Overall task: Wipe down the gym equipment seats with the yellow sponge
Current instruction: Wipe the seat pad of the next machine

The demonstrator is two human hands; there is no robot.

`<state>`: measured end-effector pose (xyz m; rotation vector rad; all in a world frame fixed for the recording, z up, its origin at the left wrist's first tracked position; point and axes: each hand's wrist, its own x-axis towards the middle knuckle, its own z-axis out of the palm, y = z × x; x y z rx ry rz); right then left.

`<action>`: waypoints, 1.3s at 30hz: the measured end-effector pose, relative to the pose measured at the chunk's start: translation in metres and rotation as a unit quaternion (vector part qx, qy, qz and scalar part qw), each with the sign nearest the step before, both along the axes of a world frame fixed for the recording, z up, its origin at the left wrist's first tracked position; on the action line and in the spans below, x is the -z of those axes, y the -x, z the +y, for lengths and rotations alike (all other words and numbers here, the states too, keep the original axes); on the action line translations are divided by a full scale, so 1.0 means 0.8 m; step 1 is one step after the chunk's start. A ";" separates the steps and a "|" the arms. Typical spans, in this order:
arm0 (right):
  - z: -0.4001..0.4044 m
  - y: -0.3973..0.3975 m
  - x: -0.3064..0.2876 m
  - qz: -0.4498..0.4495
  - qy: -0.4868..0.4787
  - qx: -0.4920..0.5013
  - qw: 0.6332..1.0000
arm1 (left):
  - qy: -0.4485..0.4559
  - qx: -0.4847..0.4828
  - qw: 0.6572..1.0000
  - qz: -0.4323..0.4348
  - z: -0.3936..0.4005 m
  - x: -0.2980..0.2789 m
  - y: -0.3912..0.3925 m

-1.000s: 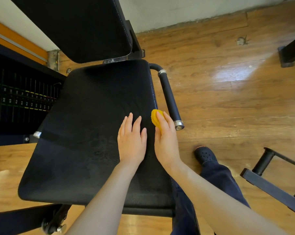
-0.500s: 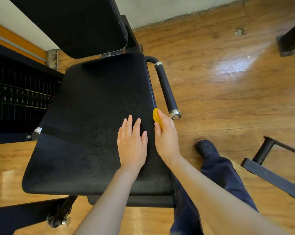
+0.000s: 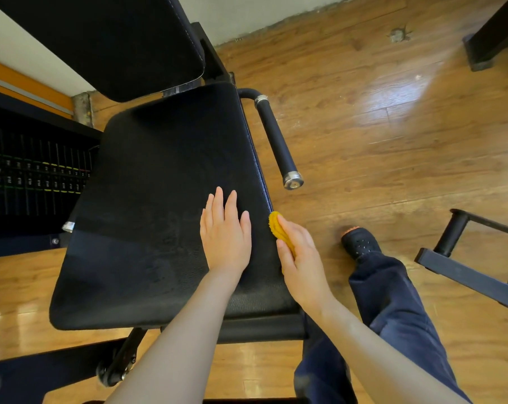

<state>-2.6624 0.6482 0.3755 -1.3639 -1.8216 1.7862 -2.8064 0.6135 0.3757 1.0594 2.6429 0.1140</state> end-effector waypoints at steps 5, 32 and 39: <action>0.017 0.024 0.010 0.002 -0.001 0.025 1.000 | 0.000 0.002 1.000 -0.005 -0.002 -0.001 0.000; -0.024 -0.009 -0.002 0.011 0.024 0.083 0.996 | -0.026 0.033 0.999 0.002 -0.034 -0.006 -0.026; -0.053 -0.034 -0.018 0.003 0.022 0.088 0.996 | -0.032 0.034 0.999 0.000 -0.035 -0.007 -0.026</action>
